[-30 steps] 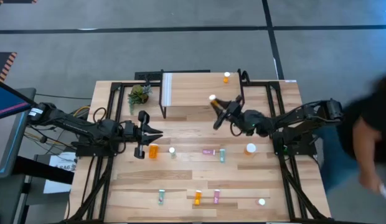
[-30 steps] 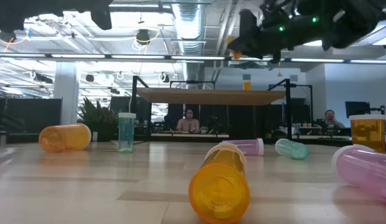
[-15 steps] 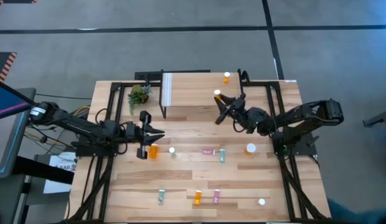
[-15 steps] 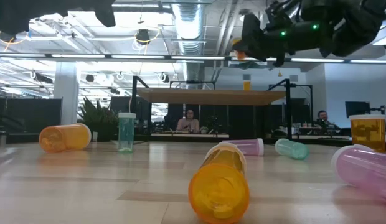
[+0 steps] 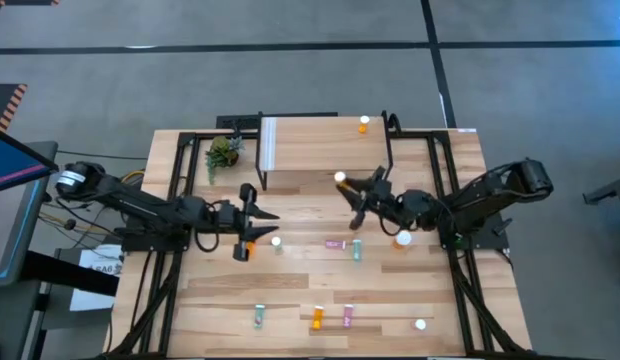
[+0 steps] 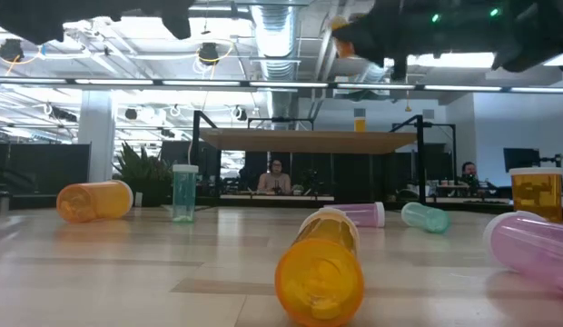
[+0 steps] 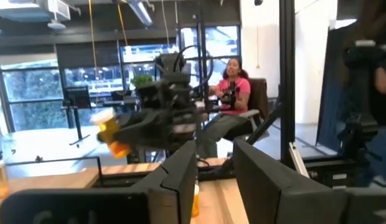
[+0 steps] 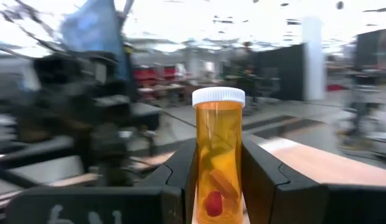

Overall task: Pick and place medicine bottles onto shelf by color
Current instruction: Put the top small orange pill bottle on the shelf aligned with the other small orange pill bottle

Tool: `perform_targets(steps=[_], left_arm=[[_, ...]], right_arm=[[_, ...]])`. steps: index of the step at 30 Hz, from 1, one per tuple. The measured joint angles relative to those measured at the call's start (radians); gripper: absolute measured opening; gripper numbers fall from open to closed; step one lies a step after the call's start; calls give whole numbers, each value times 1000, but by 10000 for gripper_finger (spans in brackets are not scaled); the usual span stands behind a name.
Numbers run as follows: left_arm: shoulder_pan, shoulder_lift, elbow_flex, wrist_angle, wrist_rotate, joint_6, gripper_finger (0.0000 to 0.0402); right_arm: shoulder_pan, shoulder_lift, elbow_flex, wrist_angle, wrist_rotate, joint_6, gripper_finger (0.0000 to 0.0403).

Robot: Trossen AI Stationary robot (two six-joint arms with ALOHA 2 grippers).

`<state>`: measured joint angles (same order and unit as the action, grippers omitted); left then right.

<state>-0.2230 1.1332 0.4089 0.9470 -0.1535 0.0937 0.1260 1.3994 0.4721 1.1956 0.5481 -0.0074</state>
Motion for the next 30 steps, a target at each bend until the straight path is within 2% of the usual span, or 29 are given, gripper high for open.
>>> perform_targets(steps=[8,13,19,26,30], left_arm=[[0,174,114,0,0,-18,124],[0,279,193,3,30,-49,124],[0,409,300,5,49,-78,124],[1,504,376,20,-55,-79,124],[1,508,378,12,-102,-62,124]], right_arm=[[135,0,0,54,-40,-1,113],[174,0,6,71,-107,-1,113],[203,42,39,72,-137,-2,114],[208,129,120,79,-188,-3,113],[205,168,174,76,-201,-8,114]])
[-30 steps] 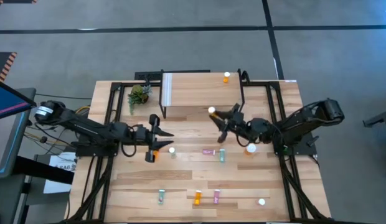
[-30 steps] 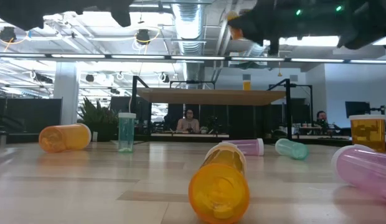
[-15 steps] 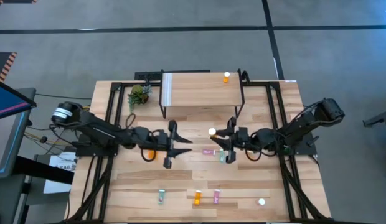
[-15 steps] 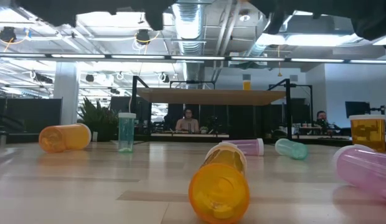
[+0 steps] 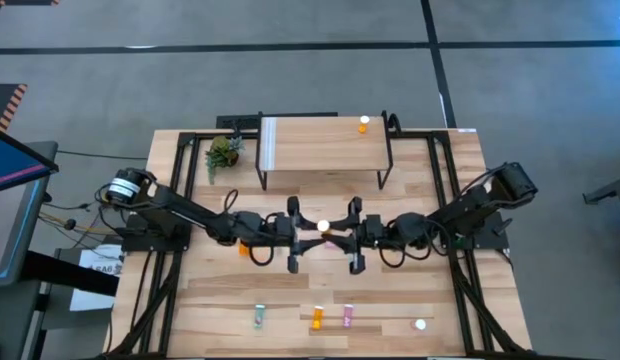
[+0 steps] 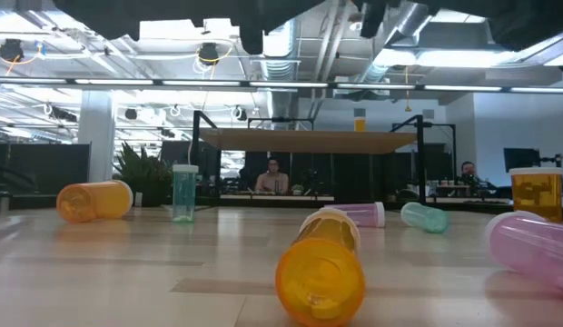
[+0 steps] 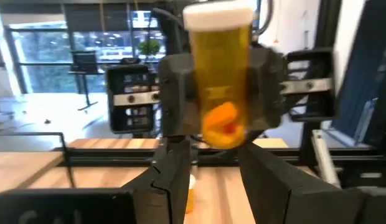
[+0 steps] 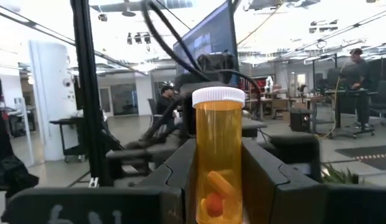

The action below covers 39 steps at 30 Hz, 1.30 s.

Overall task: Pick and place medicine bottles onto shelf by color
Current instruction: Put the top small orange pill bottle on the shelf aligned with the other small orange pill bottle

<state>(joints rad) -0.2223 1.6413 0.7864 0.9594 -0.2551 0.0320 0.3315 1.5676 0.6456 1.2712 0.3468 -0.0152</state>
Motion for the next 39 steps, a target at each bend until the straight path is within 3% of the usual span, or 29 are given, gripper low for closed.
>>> perform_targets(steps=[5,14,27,39], left_arm=[[-9,0,-4,-4,-32,51,124],[11,0,-5,91,252,-64,124],[14,-1,-6,102,157,-77,124],[17,-1,-6,105,191,-84,124]], right_arm=[[2,26,49,-5,-4,-14,114],[8,23,62,-4,-9,-19,114],[20,24,60,-22,-5,-38,114],[21,23,60,-39,-6,-38,114]])
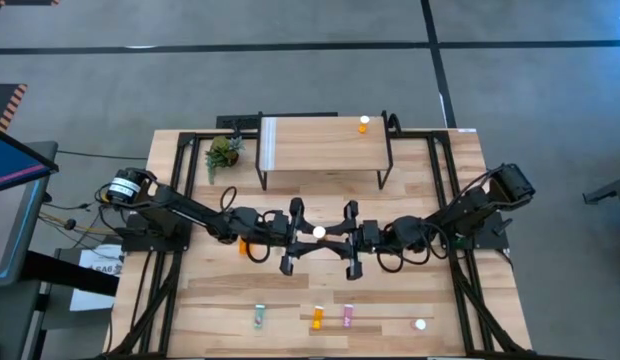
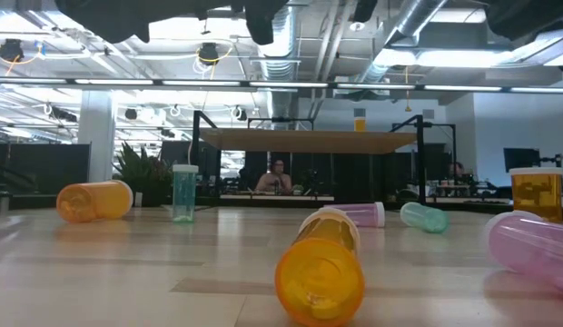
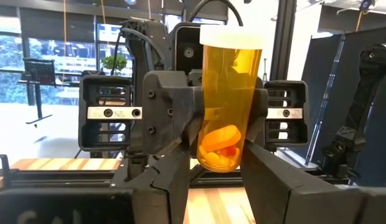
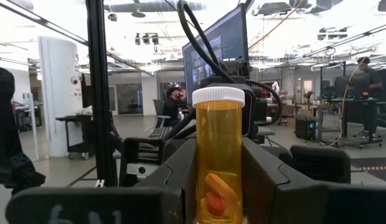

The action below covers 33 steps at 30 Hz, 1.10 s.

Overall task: Pick and place medicine bottles onto shelf by color
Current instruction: Put the top small orange pill bottle on the shelf aligned with the other small orange pill bottle

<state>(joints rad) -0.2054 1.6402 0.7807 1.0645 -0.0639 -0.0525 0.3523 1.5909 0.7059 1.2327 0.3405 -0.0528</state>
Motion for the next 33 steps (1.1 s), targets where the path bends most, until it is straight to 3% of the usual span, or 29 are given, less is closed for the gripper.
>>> perform_targets(steps=[15,23,33], left_arm=[[0,1,0,7,52,7,75],[0,1,0,-16,53,7,79],[-1,1,0,-42,70,6,77]], right_arm=[[1,-1,0,-17,-1,3,114],[2,0,0,-24,-1,3,117],[3,0,0,-59,1,3,208]])
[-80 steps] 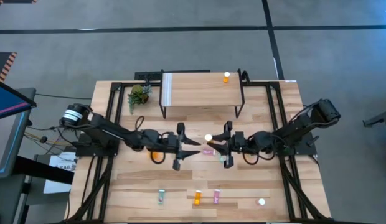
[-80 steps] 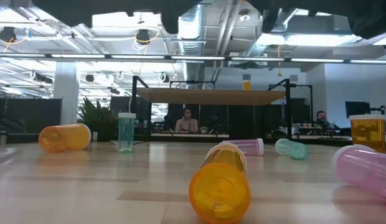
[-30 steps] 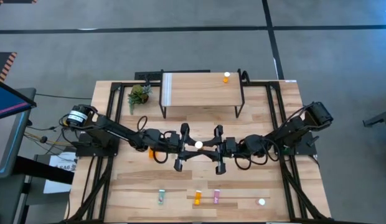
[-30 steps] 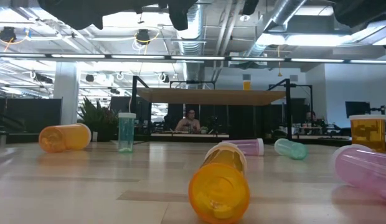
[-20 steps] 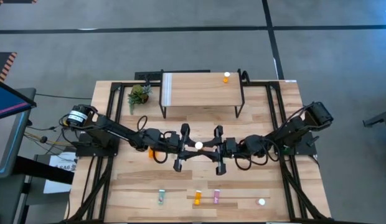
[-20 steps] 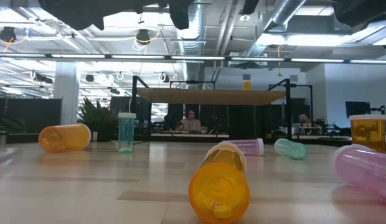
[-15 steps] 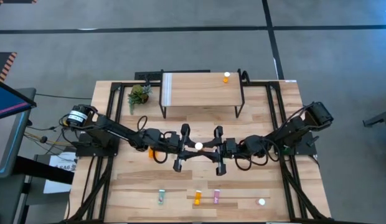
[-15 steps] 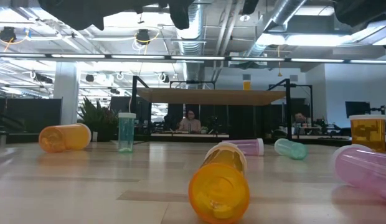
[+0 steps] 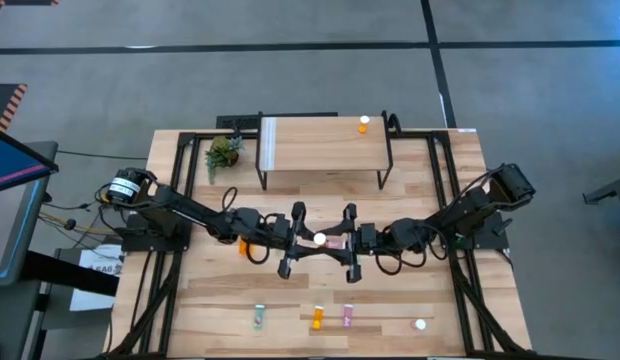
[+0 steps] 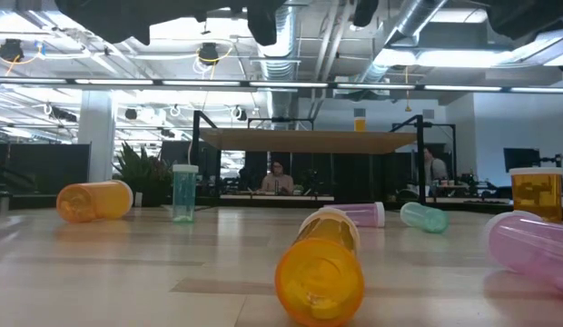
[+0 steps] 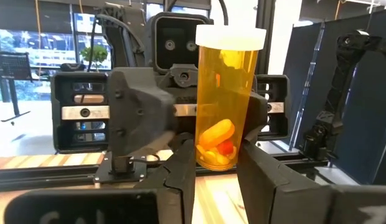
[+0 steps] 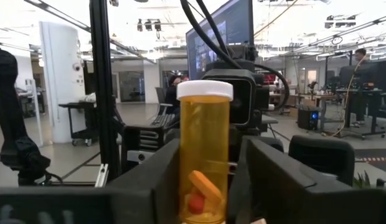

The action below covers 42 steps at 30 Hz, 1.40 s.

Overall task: Pick and place medicine bottles onto shelf by color
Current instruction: Put the top small orange pill bottle on the shelf aligned with the other small orange pill bottle

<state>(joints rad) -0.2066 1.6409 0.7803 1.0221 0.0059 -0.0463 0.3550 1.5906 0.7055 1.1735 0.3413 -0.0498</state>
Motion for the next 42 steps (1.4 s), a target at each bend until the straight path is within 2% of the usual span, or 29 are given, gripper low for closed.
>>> perform_targets(steps=[4,7,24,36,42], left_arm=[[0,-1,0,-25,2,-1,78],[0,-1,2,-50,0,-2,78],[2,-94,3,-256,-18,11,79],[2,-95,2,-272,-18,11,79],[2,-95,2,-272,-18,12,79]], right_arm=[[1,0,-1,-13,1,0,239],[1,-14,-1,-57,2,-3,247],[51,-183,-2,-366,63,0,249],[65,-266,-1,-549,80,77,249],[64,-270,-1,-568,80,84,249]])
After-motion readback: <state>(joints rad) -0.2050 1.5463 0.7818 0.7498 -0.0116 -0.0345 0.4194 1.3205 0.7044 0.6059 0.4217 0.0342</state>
